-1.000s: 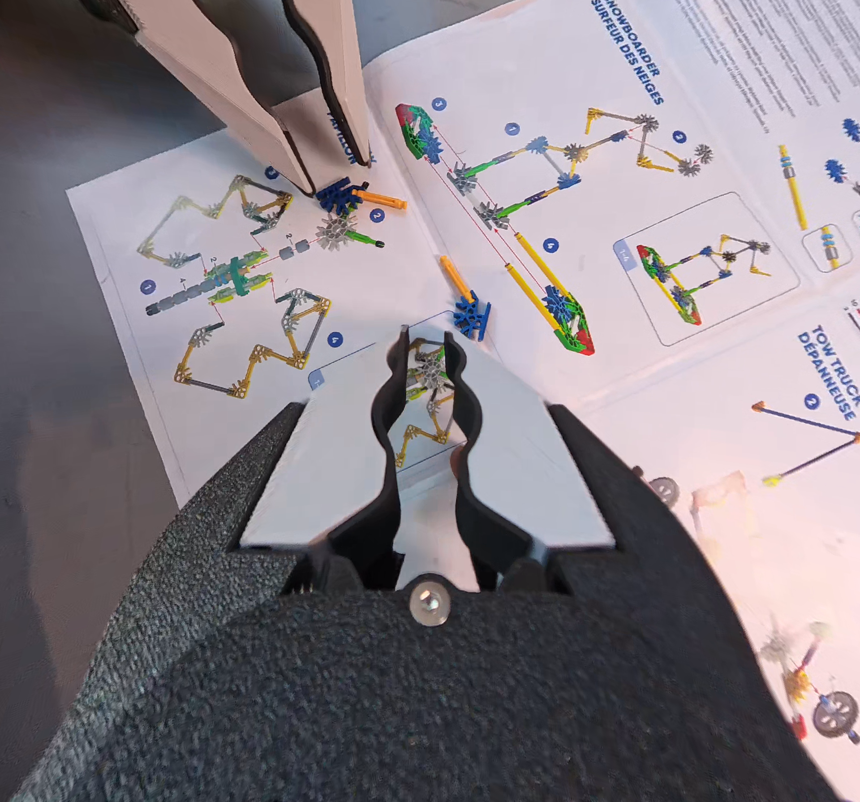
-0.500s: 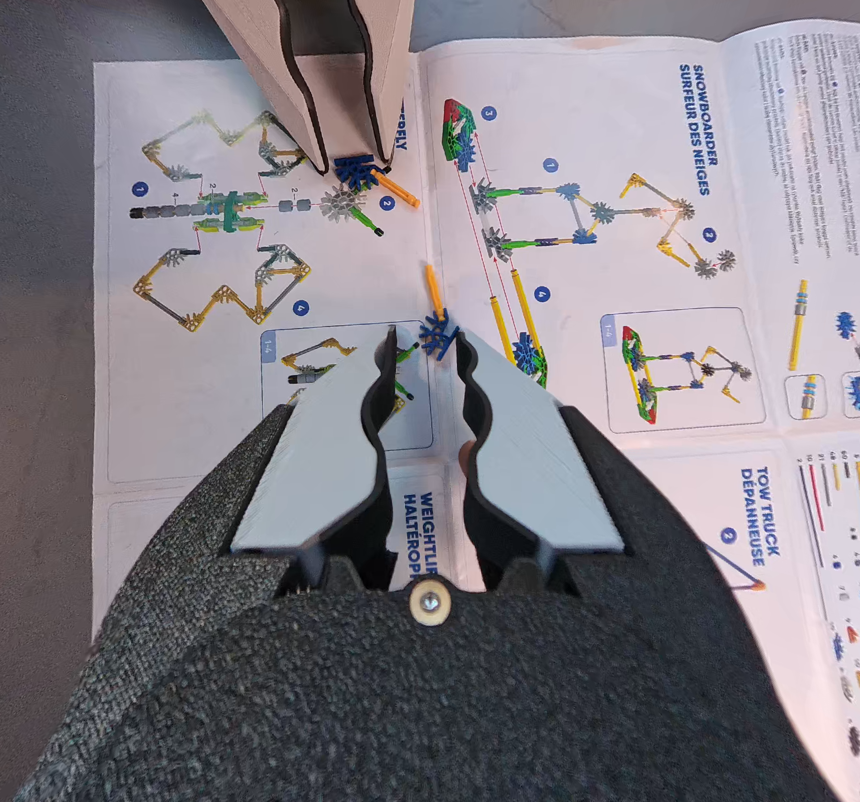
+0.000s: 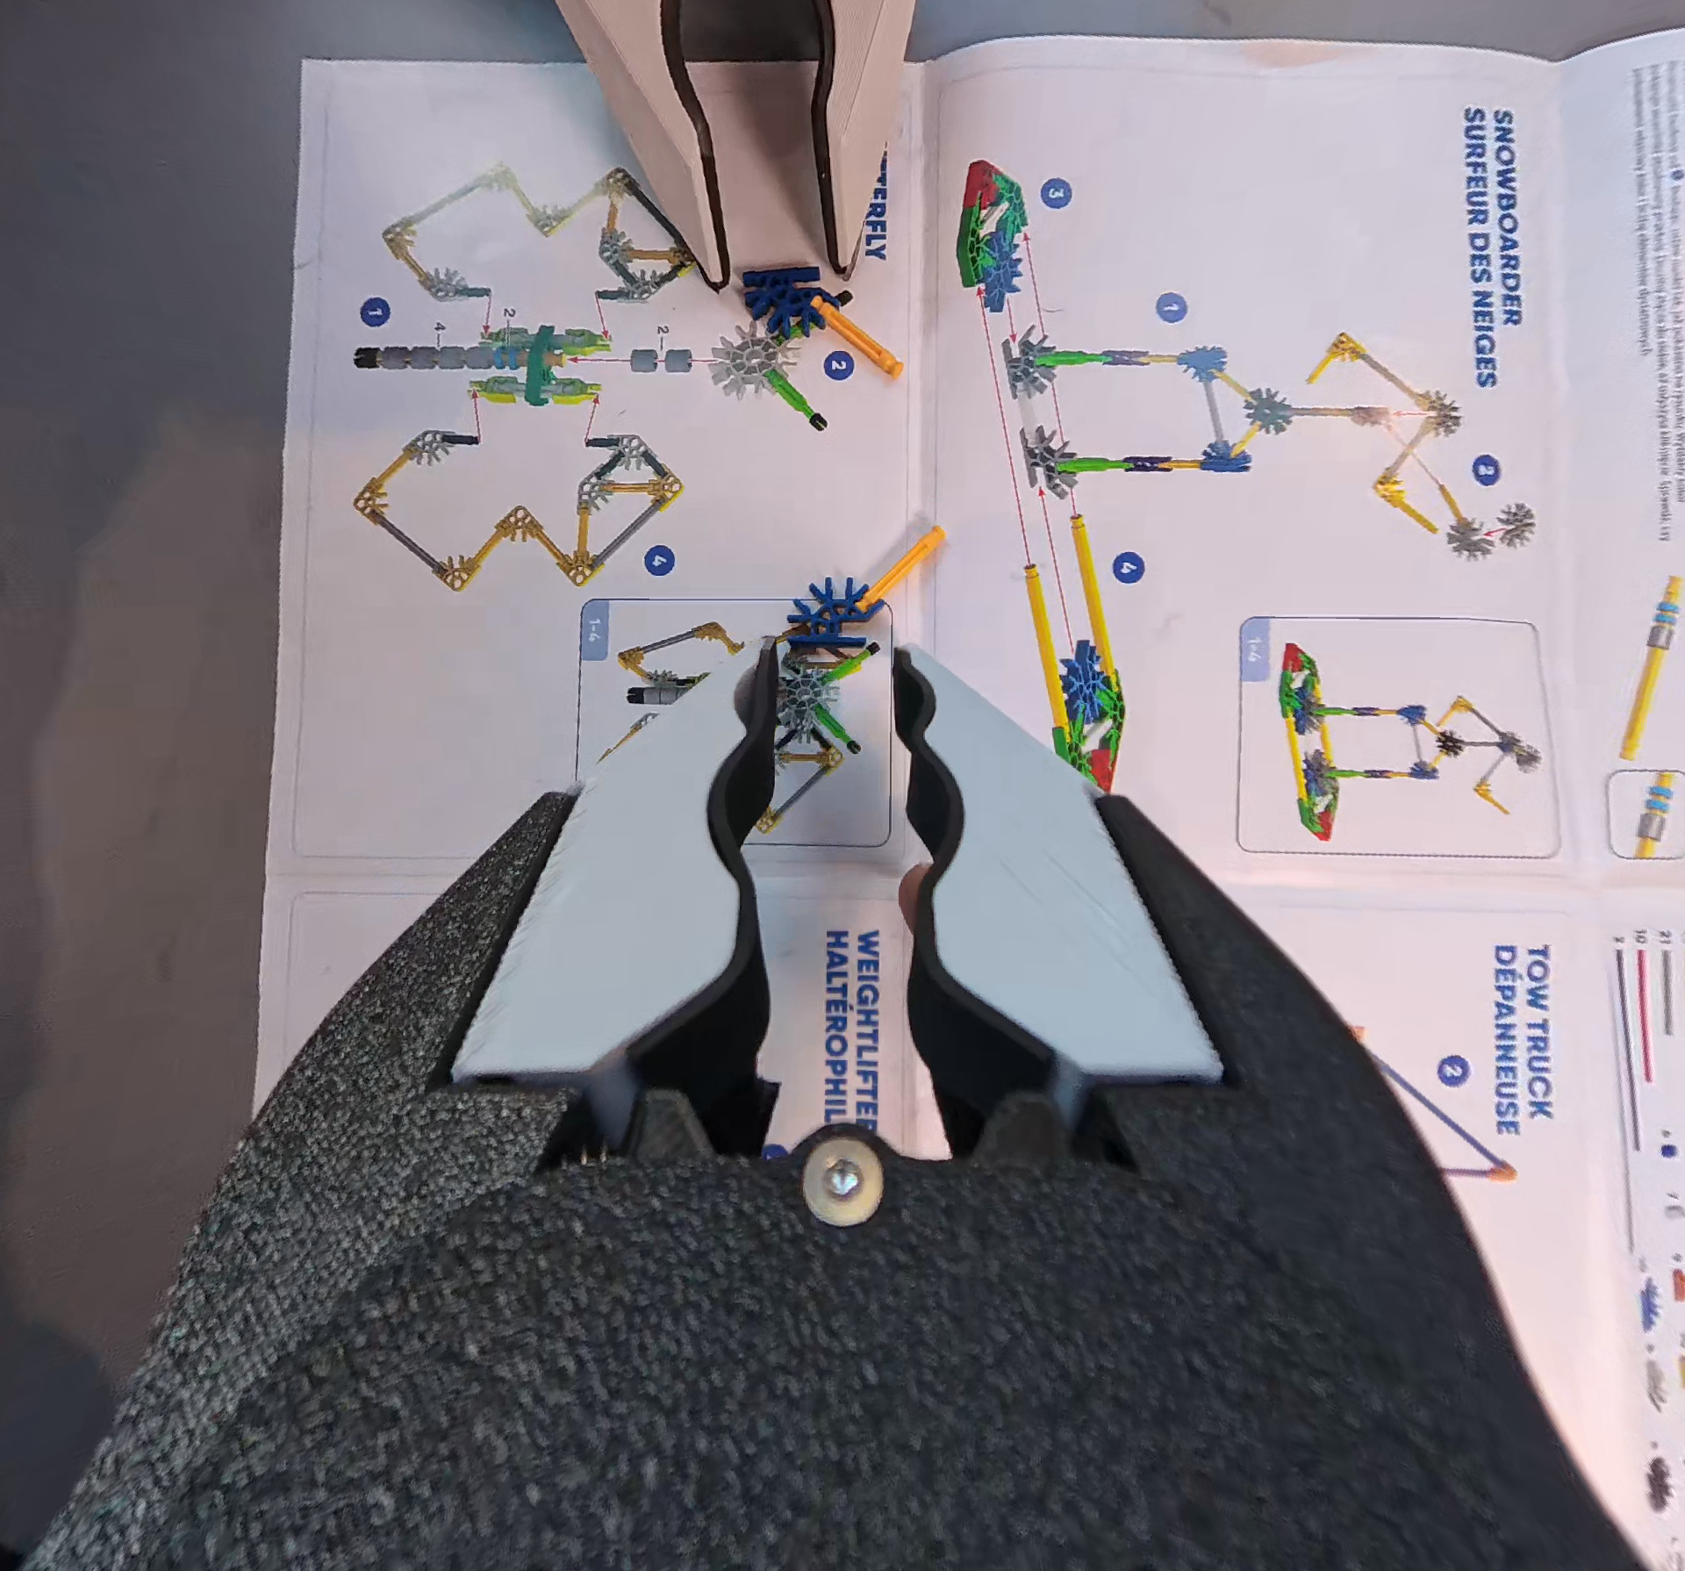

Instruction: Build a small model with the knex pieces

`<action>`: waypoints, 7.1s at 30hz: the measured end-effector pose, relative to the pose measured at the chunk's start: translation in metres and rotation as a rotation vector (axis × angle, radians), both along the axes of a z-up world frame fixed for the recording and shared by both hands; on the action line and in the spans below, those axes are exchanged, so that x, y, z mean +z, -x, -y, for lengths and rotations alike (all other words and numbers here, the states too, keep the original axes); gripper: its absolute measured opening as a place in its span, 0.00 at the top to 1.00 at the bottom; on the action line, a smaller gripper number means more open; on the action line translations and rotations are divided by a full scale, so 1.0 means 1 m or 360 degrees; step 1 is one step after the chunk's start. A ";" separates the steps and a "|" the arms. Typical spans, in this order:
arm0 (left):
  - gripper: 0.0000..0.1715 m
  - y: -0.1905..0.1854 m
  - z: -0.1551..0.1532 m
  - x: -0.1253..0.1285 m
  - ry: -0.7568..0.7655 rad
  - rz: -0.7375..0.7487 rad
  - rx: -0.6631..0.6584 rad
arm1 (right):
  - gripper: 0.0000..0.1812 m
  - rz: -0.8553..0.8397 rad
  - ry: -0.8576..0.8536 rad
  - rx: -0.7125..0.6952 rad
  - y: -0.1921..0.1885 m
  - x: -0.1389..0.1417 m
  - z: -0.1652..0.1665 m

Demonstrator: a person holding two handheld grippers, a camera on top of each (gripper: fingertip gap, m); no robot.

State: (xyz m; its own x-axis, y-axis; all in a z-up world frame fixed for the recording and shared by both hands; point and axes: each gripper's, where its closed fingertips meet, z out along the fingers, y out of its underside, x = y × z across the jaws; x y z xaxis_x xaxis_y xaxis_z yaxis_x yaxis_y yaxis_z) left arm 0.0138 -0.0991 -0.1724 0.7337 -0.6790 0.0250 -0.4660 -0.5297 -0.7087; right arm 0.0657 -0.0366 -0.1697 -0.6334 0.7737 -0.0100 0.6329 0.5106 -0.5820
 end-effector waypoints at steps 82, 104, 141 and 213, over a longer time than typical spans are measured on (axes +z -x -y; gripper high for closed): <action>0.90 -0.057 -0.053 0.024 -0.0115 0.0037 -0.0165 | 0.91 -0.0055 -0.0026 -0.0350 -0.069 0.010 -0.038; 0.90 -0.088 -0.061 0.000 0.0032 -0.0056 -0.0095 | 0.91 -0.0040 0.0017 -0.0205 -0.077 -0.003 -0.025; 0.80 0.043 -0.069 0.061 -0.0538 0.0405 0.0952 | 0.80 -0.0872 0.0231 -0.1184 -0.044 0.071 -0.080; 1.00 0.046 -0.094 0.006 -0.0248 -0.0068 0.0843 | 0.86 -0.1062 0.0474 -0.1241 -0.052 0.088 -0.080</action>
